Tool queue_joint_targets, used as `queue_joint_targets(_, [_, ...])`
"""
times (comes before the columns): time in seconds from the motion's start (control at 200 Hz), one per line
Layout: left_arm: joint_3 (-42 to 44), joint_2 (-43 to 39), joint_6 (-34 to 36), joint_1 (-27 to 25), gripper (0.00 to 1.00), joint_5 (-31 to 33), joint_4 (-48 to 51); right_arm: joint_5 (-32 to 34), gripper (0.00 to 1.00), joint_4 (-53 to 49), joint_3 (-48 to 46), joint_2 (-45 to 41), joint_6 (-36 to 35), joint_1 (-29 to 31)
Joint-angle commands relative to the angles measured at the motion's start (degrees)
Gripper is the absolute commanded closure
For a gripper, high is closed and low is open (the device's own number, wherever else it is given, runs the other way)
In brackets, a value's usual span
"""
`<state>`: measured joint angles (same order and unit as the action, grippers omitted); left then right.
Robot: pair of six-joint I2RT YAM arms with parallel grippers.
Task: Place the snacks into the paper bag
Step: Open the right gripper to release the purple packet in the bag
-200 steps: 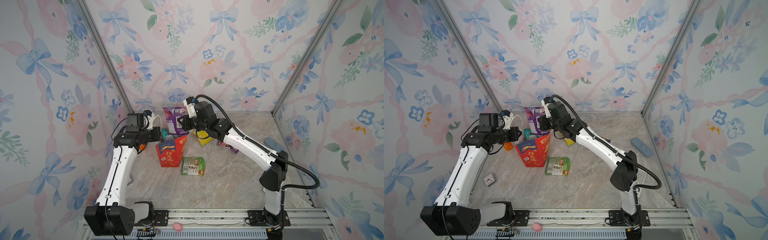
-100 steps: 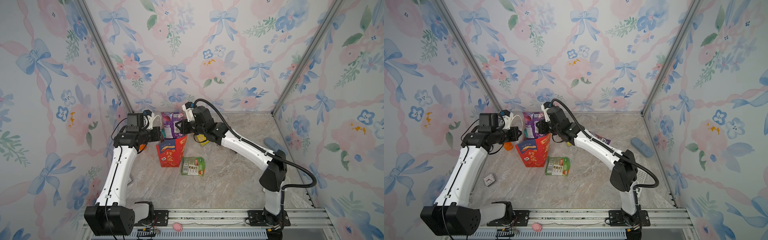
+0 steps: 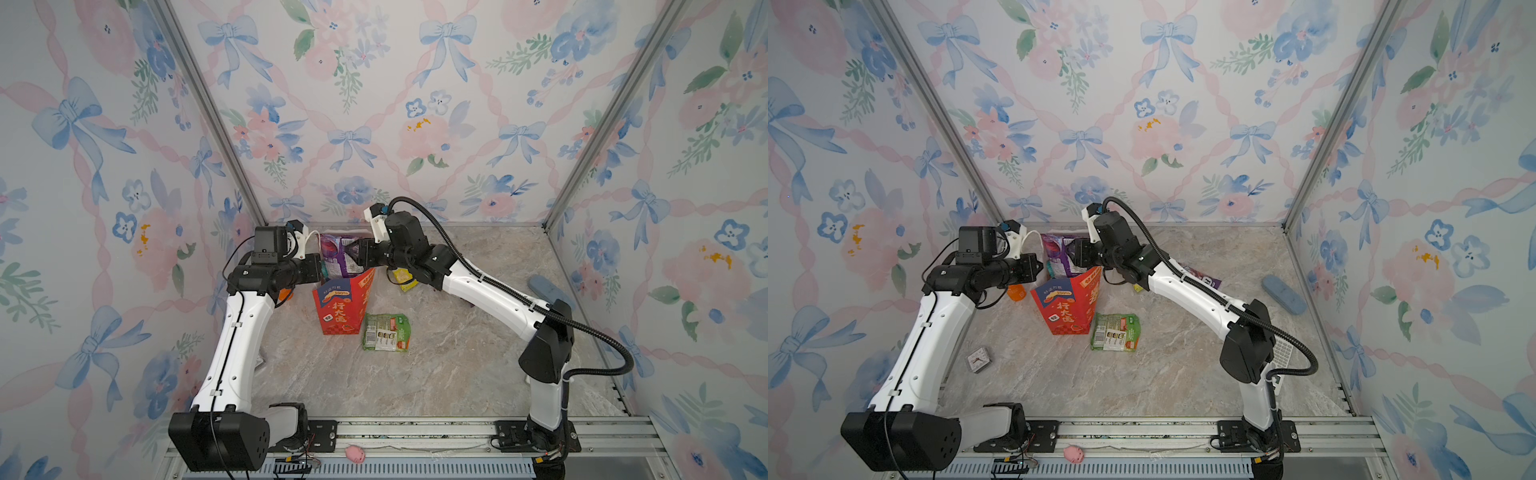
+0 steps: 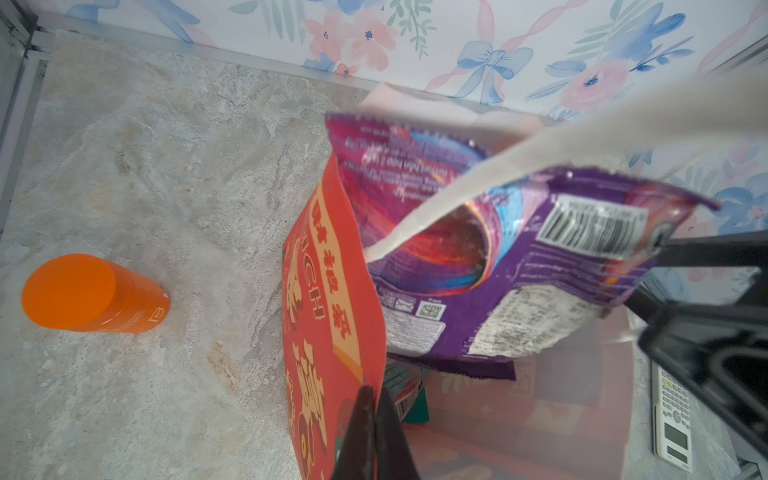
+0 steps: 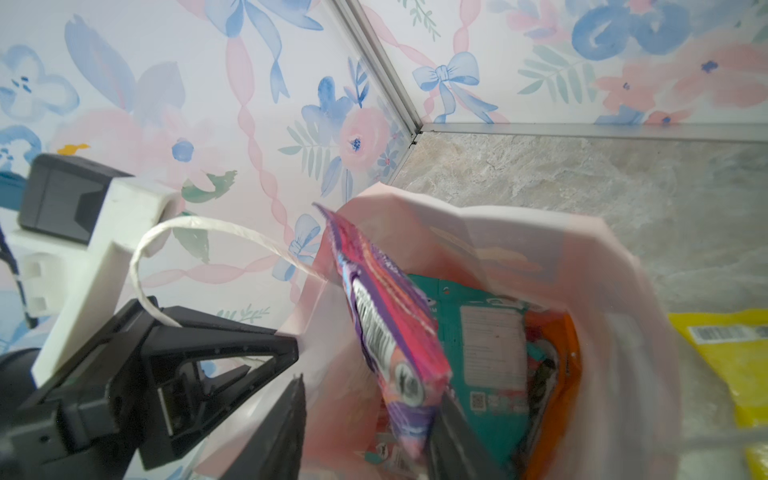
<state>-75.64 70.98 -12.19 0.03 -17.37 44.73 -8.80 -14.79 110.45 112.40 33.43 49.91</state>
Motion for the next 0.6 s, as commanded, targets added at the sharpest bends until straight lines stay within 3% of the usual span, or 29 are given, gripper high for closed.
queue_joint_targets(0.0, [0.14, -0.91, 0.67, 0.32, 1.0, -0.48, 0.0, -0.14, 0.45, 0.53, 2.27, -1.93, -1.8, -0.56])
queue_joint_targets(0.16, [0.14, -0.93, 0.69, 0.32, 1.0, -0.48, -0.03, -0.54, 0.38, 0.15, 3.42, -2.08, -2.48, -1.13])
queue_joint_targets(0.595, [-0.21, -0.58, 0.58, 0.39, 1.0, -0.48, -0.07, -2.76, 0.36, -1.62, 8.68, -1.39, -5.93, -1.66])
